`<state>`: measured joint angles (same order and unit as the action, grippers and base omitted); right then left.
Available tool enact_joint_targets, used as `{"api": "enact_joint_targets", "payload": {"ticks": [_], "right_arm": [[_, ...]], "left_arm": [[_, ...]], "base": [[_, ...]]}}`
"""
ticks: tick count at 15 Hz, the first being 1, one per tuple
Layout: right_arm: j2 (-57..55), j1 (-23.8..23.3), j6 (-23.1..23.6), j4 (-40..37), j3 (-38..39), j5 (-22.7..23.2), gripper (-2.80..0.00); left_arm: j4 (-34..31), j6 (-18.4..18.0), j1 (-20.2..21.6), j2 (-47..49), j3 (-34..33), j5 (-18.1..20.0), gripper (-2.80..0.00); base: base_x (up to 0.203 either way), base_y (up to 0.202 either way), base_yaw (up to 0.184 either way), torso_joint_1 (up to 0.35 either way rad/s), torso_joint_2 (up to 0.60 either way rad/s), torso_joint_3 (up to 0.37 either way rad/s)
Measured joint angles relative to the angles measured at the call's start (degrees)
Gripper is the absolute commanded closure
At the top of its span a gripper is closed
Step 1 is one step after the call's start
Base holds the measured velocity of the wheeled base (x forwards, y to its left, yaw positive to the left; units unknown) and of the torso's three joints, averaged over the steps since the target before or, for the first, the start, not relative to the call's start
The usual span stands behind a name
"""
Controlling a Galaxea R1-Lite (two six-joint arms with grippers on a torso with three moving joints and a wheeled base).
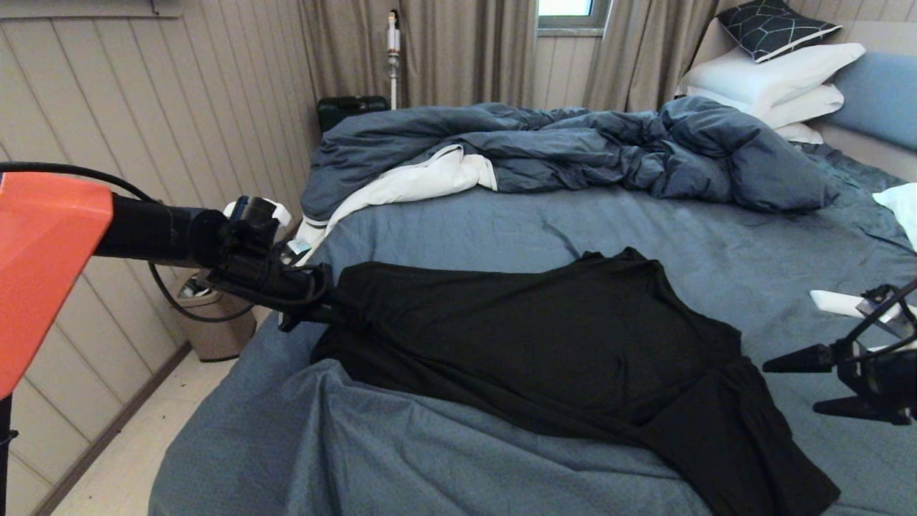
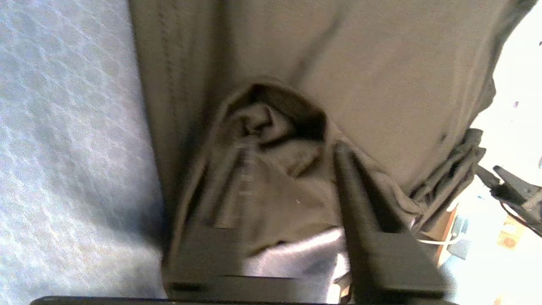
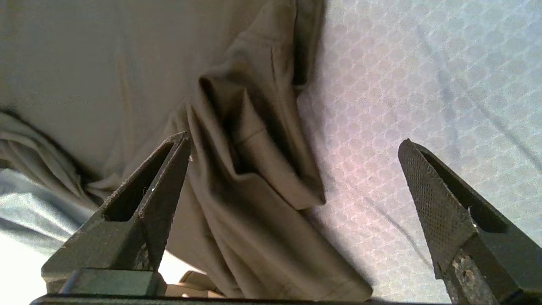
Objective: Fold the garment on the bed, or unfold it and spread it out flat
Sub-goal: Fold the black T-shirt
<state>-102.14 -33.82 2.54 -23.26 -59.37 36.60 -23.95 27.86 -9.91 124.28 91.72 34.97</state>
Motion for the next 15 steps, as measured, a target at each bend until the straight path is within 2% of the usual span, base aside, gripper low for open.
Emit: {"api": "enact_joint_targets", "payload": {"ticks": [5,10,15], "right_arm": [[0.4,0.0,-0.1,0.0,0.1,1.3,-2.8],[1.2,0.1,0.0,-0.1,0.4,4.5,-2.8],[1.2,-0.3,0.1,0.0,1.0,6.2,-2.8]], "left_arm": [[-1.4,0.6,-0.1,-6.4,-3.2,0.4,-2.8],[-1.4,0.0,-0.5,-13.6,-13.4,0.3,-2.8],[1.5,-0.3,-0.5,-15.5,-21.7,-0.1,-2.8]], "base": [[0.0,0.0,0.0,0.0,0.0,0.0],[0.0,0.0,0.0,0.0,0.0,0.0],[0.0,0.0,0.0,0.0,0.0,0.0]]}}
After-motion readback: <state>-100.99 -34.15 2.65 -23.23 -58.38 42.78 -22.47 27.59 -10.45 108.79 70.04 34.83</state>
